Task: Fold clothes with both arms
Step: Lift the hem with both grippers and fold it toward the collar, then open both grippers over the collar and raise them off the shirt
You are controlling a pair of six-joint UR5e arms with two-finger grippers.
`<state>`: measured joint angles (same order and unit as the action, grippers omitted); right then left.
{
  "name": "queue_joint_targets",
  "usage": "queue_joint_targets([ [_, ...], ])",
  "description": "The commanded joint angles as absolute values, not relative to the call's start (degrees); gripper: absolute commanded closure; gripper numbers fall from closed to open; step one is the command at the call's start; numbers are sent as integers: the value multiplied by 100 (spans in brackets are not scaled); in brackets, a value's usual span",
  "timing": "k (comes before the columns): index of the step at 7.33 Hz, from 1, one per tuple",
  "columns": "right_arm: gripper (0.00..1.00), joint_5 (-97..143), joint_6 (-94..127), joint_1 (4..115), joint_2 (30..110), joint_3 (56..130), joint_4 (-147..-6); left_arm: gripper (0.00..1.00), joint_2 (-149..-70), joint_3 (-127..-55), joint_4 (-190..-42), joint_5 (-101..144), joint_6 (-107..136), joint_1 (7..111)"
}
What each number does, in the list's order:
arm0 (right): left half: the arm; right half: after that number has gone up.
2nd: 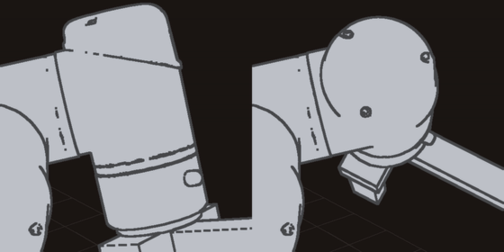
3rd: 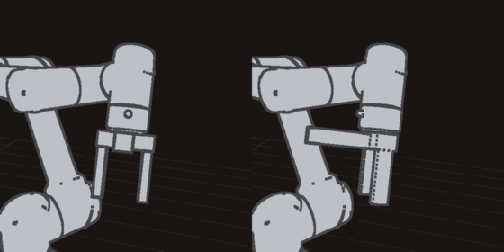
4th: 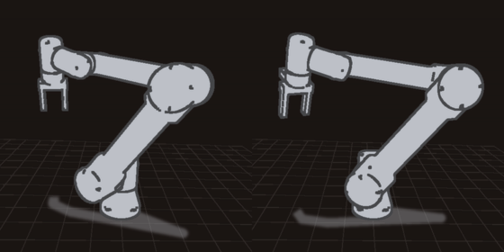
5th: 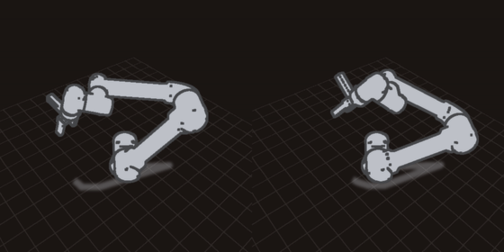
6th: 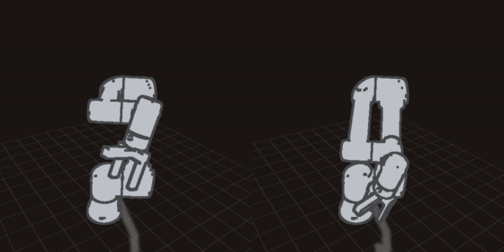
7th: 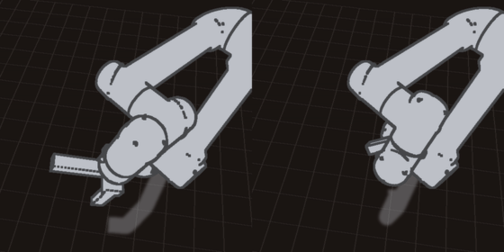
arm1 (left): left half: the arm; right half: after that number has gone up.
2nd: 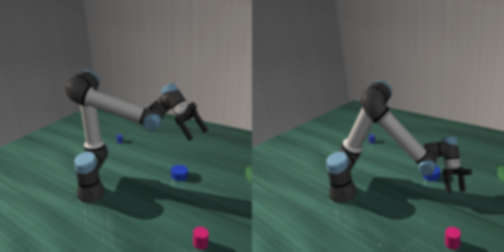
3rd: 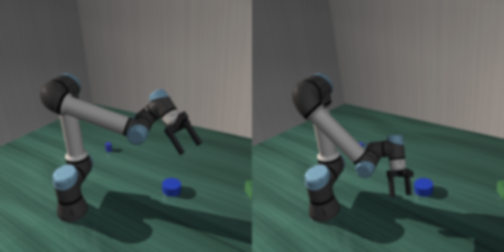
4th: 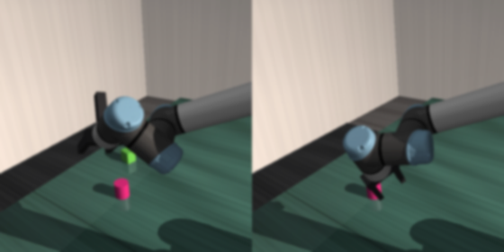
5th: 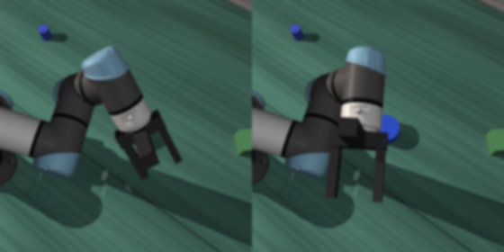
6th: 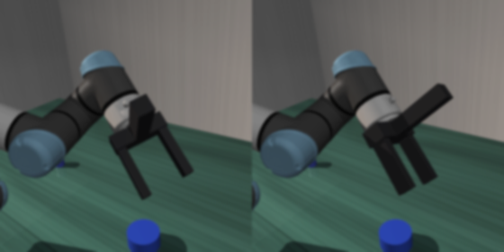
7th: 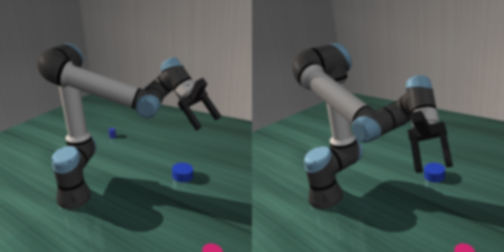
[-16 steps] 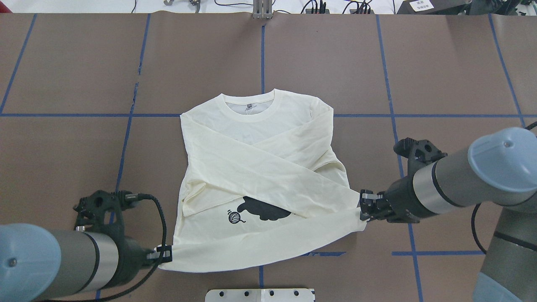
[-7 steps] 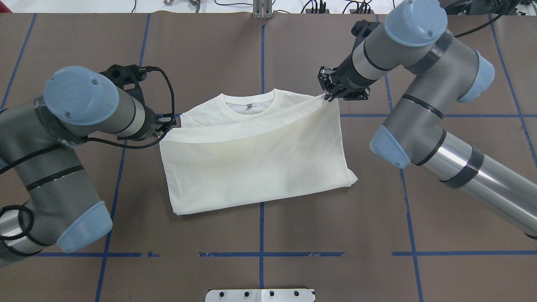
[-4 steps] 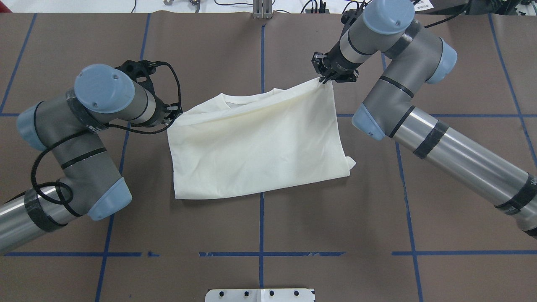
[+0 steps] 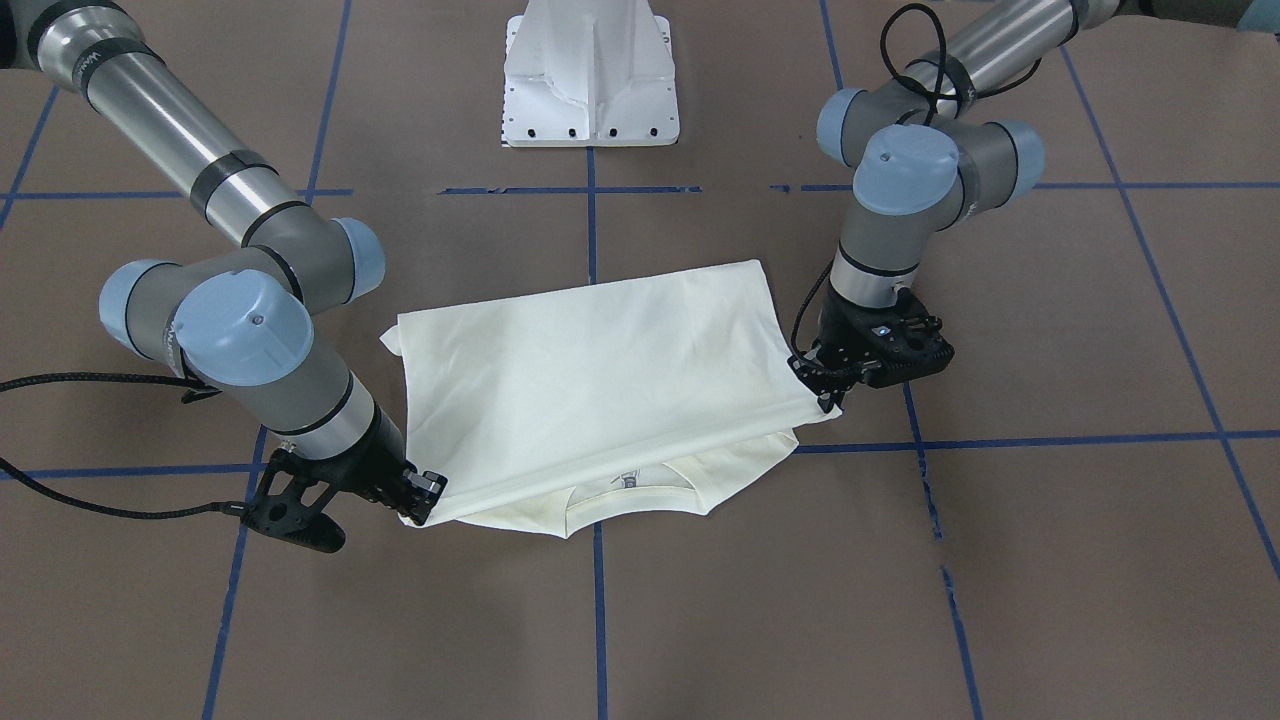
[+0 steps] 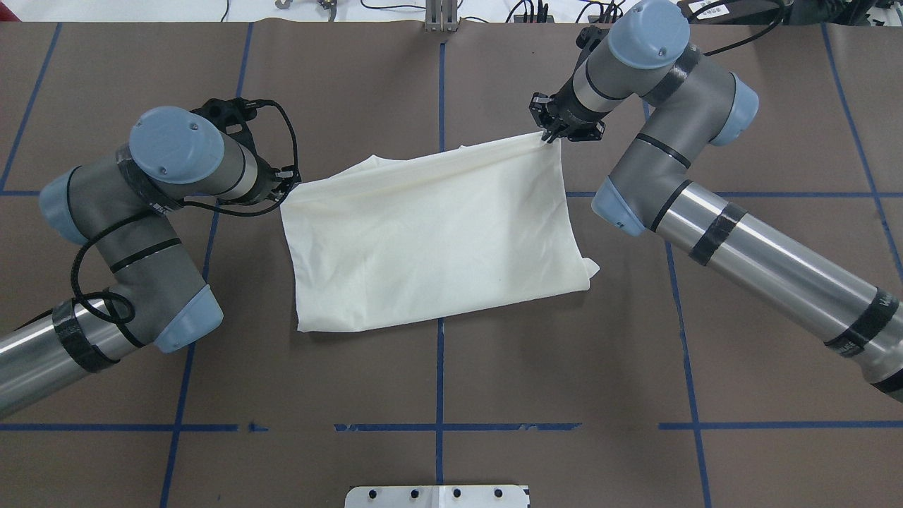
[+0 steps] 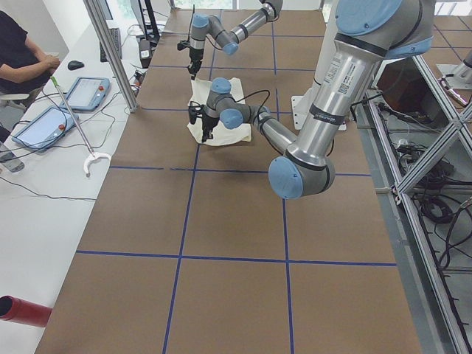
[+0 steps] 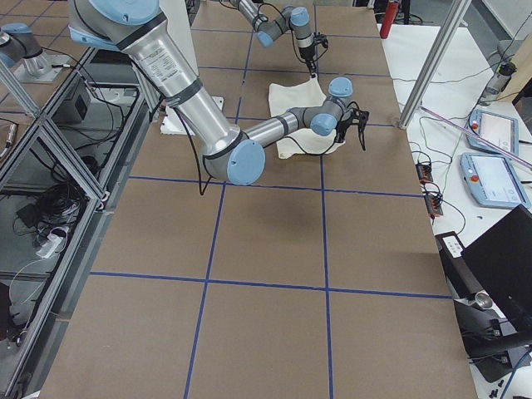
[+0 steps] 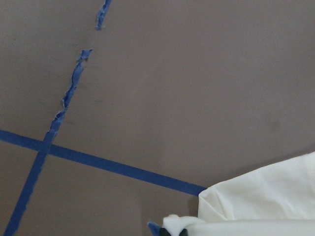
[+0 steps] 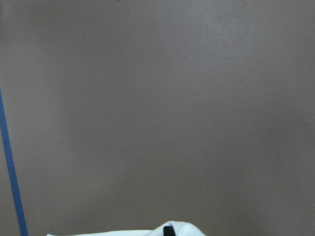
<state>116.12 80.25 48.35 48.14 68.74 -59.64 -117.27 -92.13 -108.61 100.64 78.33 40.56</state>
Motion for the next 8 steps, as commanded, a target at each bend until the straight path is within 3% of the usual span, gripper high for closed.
queue_joint_targets([
  [1,100,11610,8033,4825,4799,6890,-5959,100,-11873,-9141,-10907,10063,7884,4061],
  [3,100,11619,8024,4781,4781,6908,-5950,100,-11891,-9114,-10907,10072,7884,4061],
  [4,77,11610,8024,4755,4781,6908,-5950,100,-11900,-9106,-10925,10072,7901,4061],
  [5,26,11602,8024,4755,4781,6908,-5950,48,-11953,-9079,-10925,10072,7910,4061],
  [6,0,11602,8024,4755,4799,6908,-5959,0,-12058,-8957,-10881,10072,7910,4061],
  [8,0,11654,8007,4755,4930,7169,-5959,0,-12155,-8991,-10767,10133,7884,4174],
])
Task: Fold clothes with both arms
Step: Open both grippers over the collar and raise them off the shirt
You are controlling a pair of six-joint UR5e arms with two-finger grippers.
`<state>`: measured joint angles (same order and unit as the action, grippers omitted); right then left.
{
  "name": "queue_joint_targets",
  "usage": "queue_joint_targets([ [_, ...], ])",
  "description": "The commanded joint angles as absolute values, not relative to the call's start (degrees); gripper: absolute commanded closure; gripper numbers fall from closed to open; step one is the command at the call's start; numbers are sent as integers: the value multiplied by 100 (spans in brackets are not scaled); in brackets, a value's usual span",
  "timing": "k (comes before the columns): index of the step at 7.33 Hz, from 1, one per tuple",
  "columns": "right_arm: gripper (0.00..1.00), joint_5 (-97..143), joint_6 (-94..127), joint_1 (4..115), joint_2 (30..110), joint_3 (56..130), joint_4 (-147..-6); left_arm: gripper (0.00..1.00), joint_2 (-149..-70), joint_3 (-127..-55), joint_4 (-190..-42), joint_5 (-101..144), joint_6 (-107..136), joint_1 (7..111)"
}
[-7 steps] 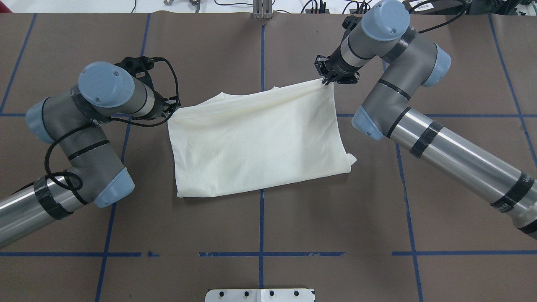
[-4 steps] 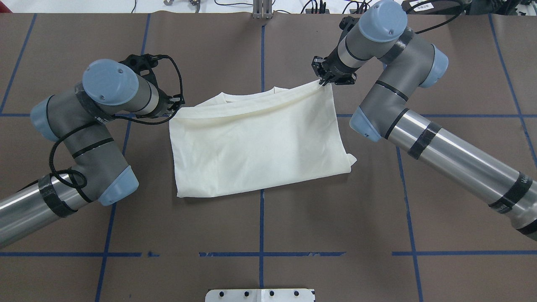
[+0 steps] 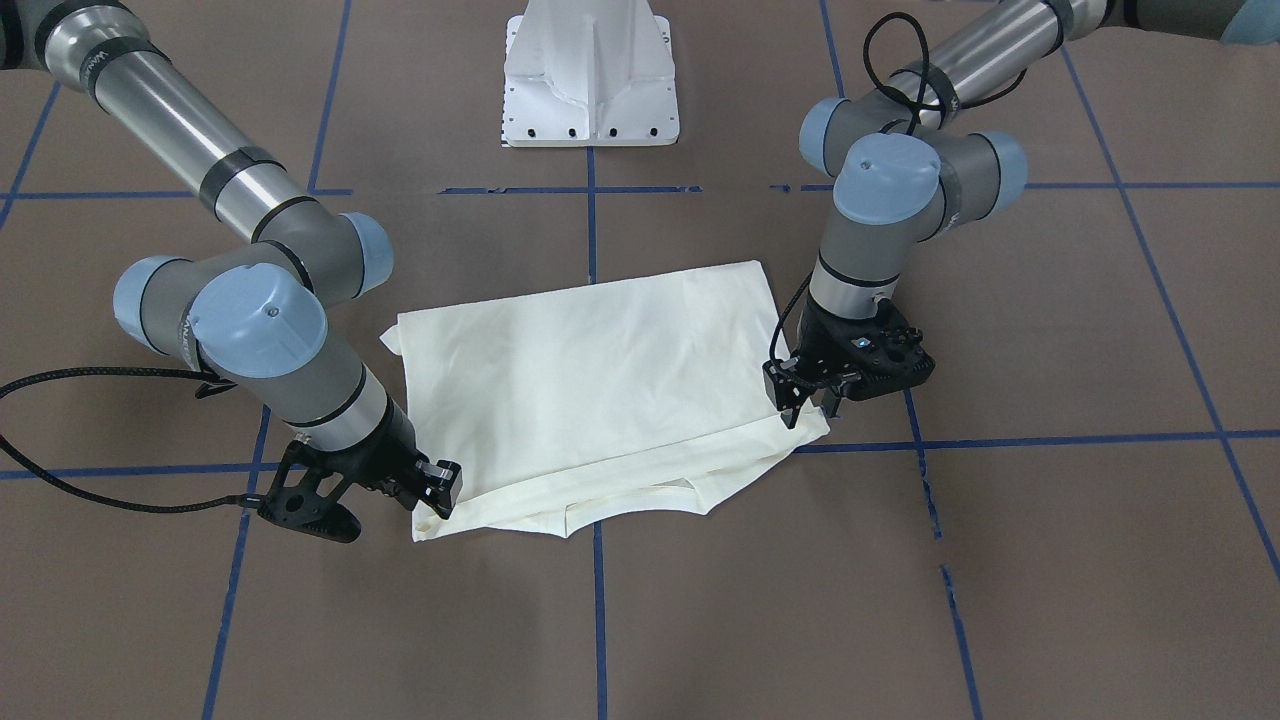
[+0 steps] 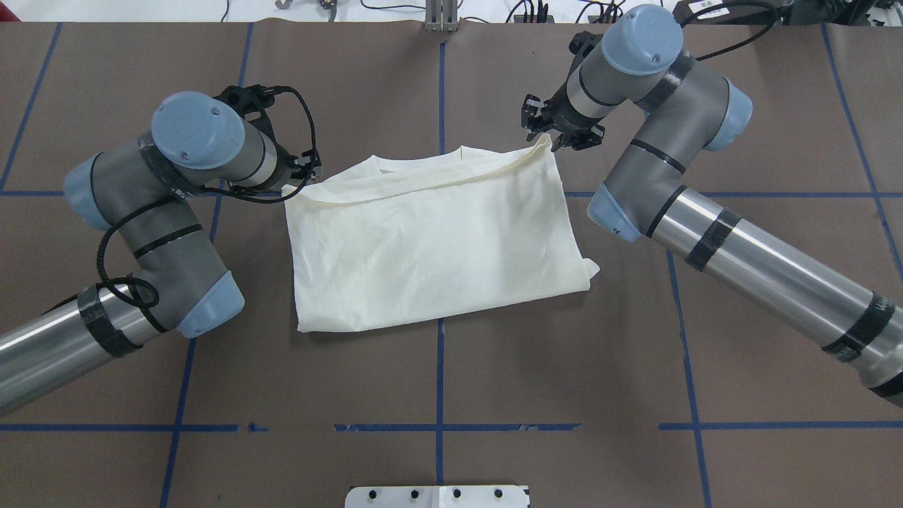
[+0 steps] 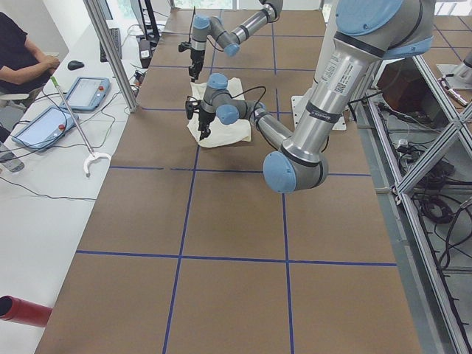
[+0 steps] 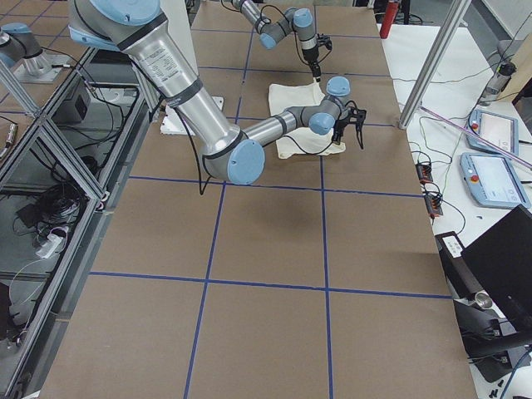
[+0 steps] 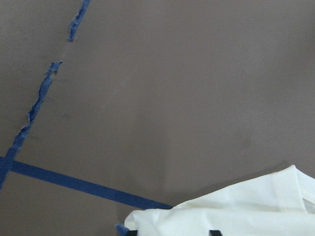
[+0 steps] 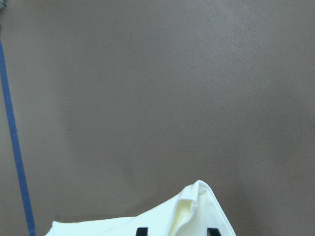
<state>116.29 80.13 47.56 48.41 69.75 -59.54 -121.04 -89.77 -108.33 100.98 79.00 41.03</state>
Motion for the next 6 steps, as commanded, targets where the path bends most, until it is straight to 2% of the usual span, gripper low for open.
queue_joint_targets([
  [1,0,11663,8050,4642,5270,7677,-5968,0,-12138,-9174,-10653,10308,7866,4227],
  [4,0,11252,8357,3827,6859,9382,-6029,0,-12050,-10253,-9698,10345,7849,4236],
  [6,0,10733,8735,3263,7338,9790,-6038,0,-12067,-10441,-9519,10362,7892,4228],
])
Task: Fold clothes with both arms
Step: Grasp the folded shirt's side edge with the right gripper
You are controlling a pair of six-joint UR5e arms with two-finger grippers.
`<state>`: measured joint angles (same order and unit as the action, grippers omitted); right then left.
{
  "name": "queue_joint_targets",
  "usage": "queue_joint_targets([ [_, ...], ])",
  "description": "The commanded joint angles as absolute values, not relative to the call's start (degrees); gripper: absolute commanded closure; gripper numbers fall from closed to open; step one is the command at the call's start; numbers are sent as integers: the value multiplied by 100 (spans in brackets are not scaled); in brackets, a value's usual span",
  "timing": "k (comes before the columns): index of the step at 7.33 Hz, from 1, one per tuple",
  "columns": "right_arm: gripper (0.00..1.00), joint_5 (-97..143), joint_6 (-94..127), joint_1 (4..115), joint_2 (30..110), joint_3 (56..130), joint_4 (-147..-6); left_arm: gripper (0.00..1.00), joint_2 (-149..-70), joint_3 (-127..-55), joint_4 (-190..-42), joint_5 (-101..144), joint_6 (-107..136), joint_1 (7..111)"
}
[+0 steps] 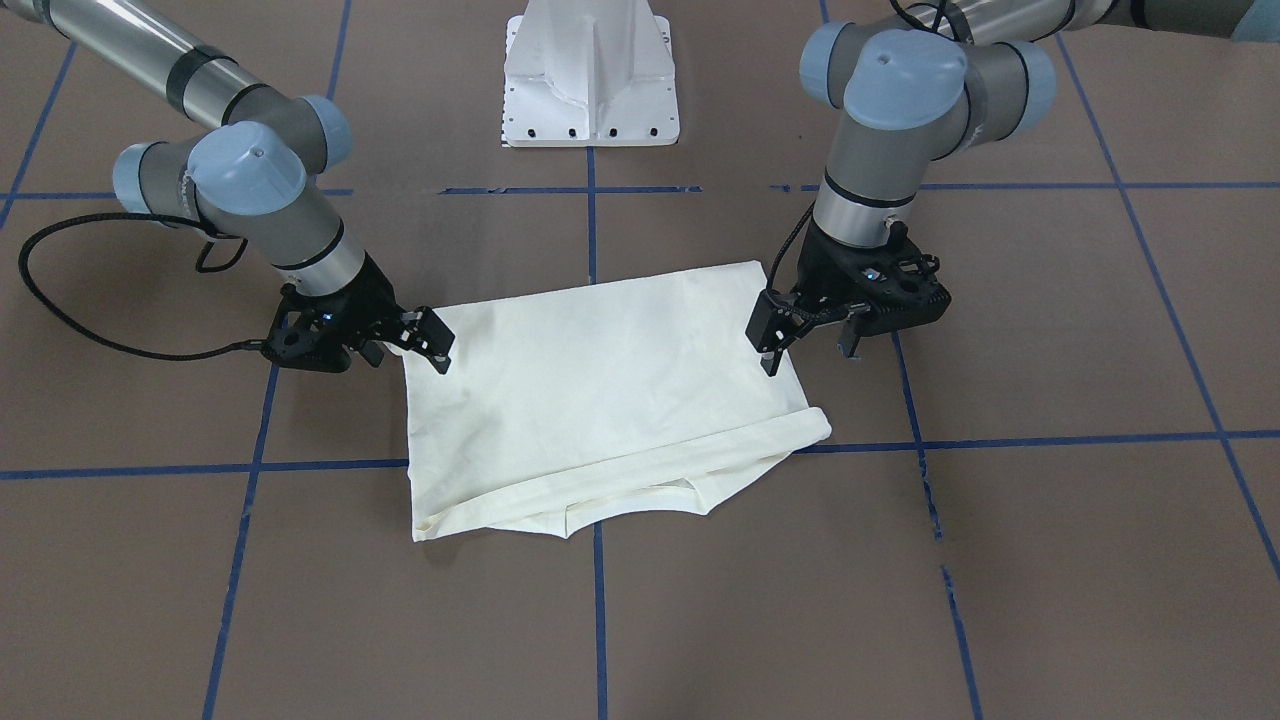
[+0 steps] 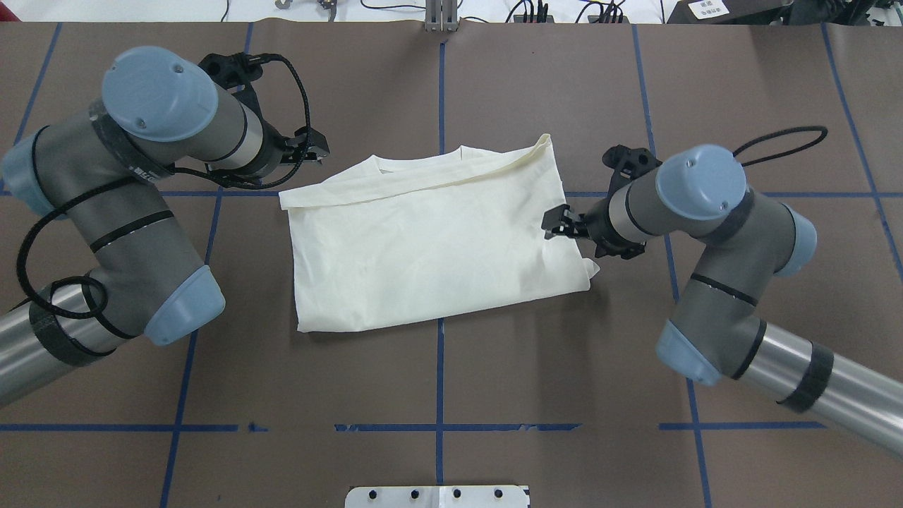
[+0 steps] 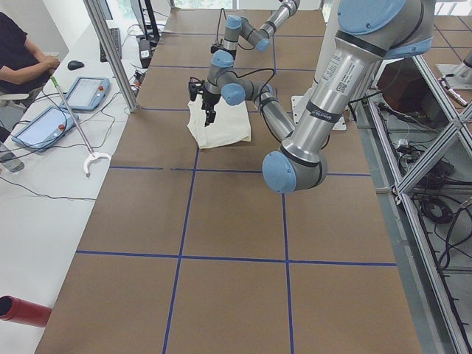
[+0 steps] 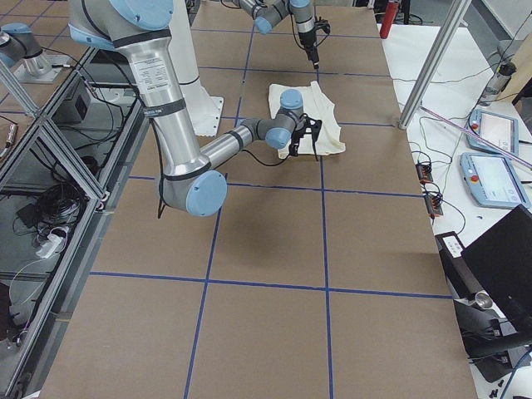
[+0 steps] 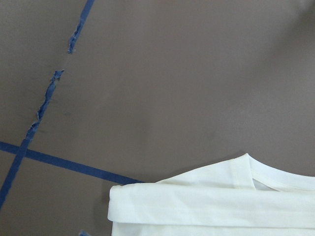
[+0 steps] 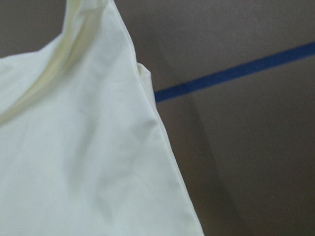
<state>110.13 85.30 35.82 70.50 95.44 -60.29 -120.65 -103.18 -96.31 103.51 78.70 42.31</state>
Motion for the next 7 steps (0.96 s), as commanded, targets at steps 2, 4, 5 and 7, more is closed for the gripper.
queue_joint_targets([
  [2,3,10696,8728,3199,7243,9791,-6317,0,-12067,-10468,-9519,10354,7893,4228],
  [4,65,10679,8736,3208,7216,9800,-6398,0,-12059,-10468,-9519,10397,7893,4228],
  [5,100,10722,8728,3208,7216,9817,-6398,0,-12059,-10468,-9519,10397,7893,4228],
  [7,100,10836,8728,3234,7329,10141,-6407,0,-12059,-10468,-9527,10397,7893,4228],
])
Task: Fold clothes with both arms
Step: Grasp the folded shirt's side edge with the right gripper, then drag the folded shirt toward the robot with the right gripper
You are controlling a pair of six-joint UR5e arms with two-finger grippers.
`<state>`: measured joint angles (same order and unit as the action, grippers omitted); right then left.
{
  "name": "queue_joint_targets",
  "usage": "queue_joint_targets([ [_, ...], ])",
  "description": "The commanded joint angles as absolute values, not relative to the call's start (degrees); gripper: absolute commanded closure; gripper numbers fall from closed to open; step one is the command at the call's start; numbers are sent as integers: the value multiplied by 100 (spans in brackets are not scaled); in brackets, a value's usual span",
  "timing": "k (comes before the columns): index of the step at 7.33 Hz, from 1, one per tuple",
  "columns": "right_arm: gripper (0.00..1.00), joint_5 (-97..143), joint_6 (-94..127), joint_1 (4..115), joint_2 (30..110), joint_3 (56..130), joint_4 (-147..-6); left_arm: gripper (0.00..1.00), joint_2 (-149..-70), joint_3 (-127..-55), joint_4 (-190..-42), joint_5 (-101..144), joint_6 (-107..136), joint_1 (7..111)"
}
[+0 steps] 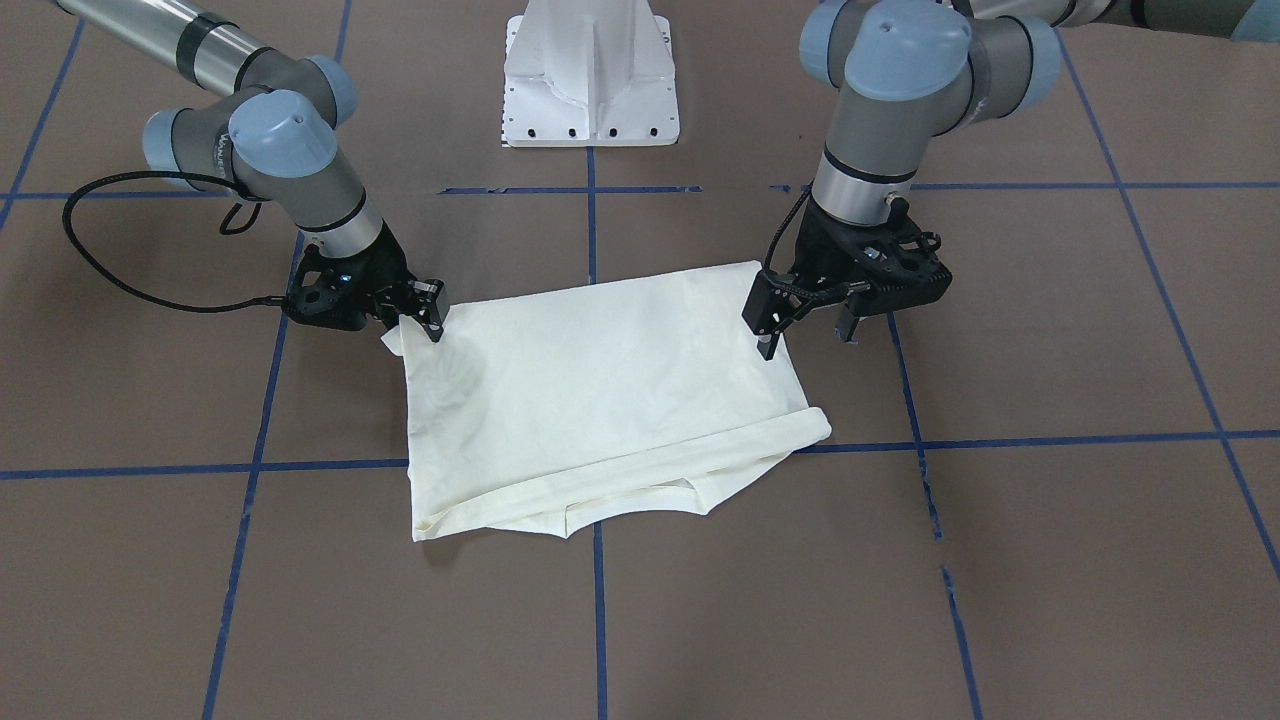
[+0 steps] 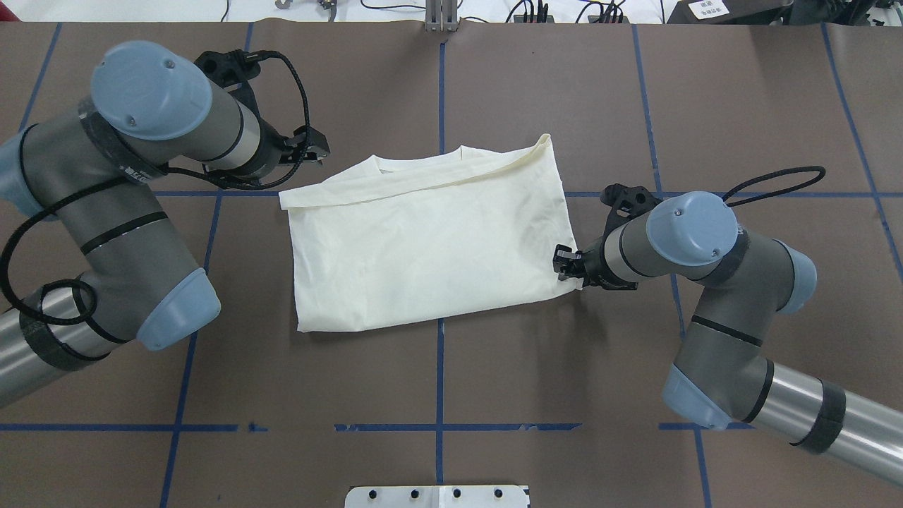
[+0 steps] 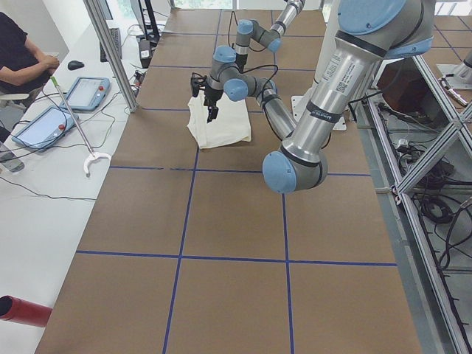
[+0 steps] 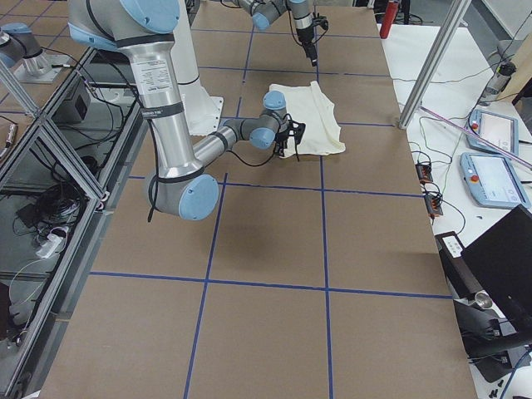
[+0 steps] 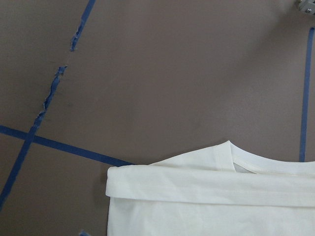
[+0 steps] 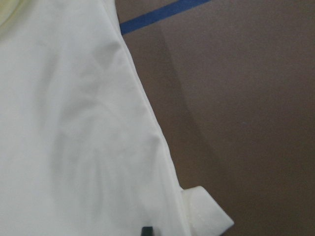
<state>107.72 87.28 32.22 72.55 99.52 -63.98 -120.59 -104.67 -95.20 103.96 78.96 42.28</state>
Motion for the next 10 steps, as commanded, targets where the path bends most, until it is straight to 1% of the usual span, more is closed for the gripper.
queue_joint_targets([
  [1,100,10793,8728,3226,7443,10247,-6399,0,-12059,-10424,-9536,10397,7901,4228],
  [2,100,10793,8736,3069,7688,10457,-6398,0,-12059,-10415,-9554,10397,7901,4219],
  [4,100,10749,8780,2359,8678,11377,-6398,0,-12059,-10433,-9554,10397,7910,4210],
  [5,100,10679,8972,1825,9197,11834,-6398,0,-12059,-10424,-9562,10389,7919,4193],
  [6,100,10487,9235,1236,9507,12178,-6398,0,-12050,-10415,-9571,10389,7919,4175],
  [7,100,10433,9490,735,9745,12269,-6398,0,-12050,-10398,-9580,10389,7919,4175],
  [8,48,10363,9570,582,9782,12278,-6398,0,-12050,-10380,-9597,10389,7910,4166],
  [9,0,10310,9589,571,9765,12444,-6398,0,-12059,-10389,-9598,10406,7945,4149],
  [10,0,10153,9589,728,9730,12637,-6390,0,-12059,-10397,-9624,10467,8328,4027],
])
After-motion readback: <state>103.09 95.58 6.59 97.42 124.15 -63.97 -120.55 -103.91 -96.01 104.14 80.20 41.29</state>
